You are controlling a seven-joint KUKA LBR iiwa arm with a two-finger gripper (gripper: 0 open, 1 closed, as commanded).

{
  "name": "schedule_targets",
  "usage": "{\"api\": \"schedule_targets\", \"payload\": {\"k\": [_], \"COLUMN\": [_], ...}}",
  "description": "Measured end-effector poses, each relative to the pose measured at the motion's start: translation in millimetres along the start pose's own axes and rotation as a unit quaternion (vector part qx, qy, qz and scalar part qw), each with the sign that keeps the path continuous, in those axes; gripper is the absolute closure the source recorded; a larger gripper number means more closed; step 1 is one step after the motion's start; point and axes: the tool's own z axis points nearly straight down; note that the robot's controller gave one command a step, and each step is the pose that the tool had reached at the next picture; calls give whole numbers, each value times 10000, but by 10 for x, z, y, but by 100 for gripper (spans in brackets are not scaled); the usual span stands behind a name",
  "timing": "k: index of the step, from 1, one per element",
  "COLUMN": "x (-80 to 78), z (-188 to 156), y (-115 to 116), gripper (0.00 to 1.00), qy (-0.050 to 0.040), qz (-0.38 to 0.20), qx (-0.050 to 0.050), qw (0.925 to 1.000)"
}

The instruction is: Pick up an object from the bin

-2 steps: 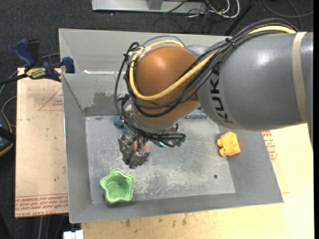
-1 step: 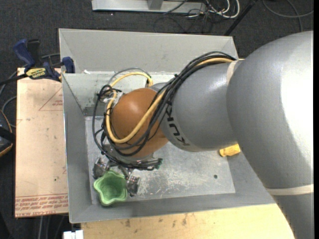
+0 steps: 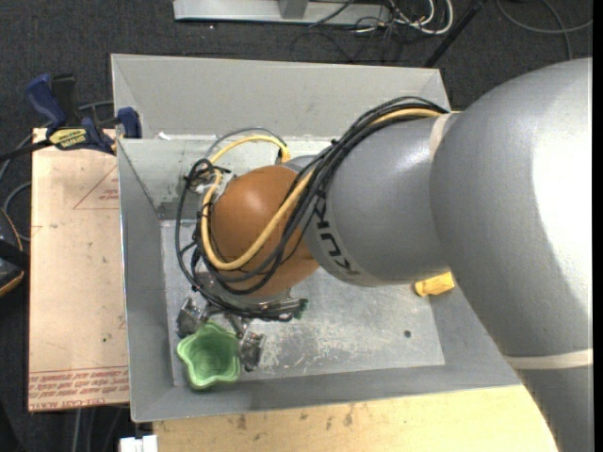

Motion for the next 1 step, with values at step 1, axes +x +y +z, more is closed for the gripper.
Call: {"api": "schedule_targets", "payload": {"k": [1], "x": [-167], "z": [-1093], "y": [101], "gripper": [100], "qy": [-3], "qz": [-1205], "qx": [-2], "qw": [9927]}}
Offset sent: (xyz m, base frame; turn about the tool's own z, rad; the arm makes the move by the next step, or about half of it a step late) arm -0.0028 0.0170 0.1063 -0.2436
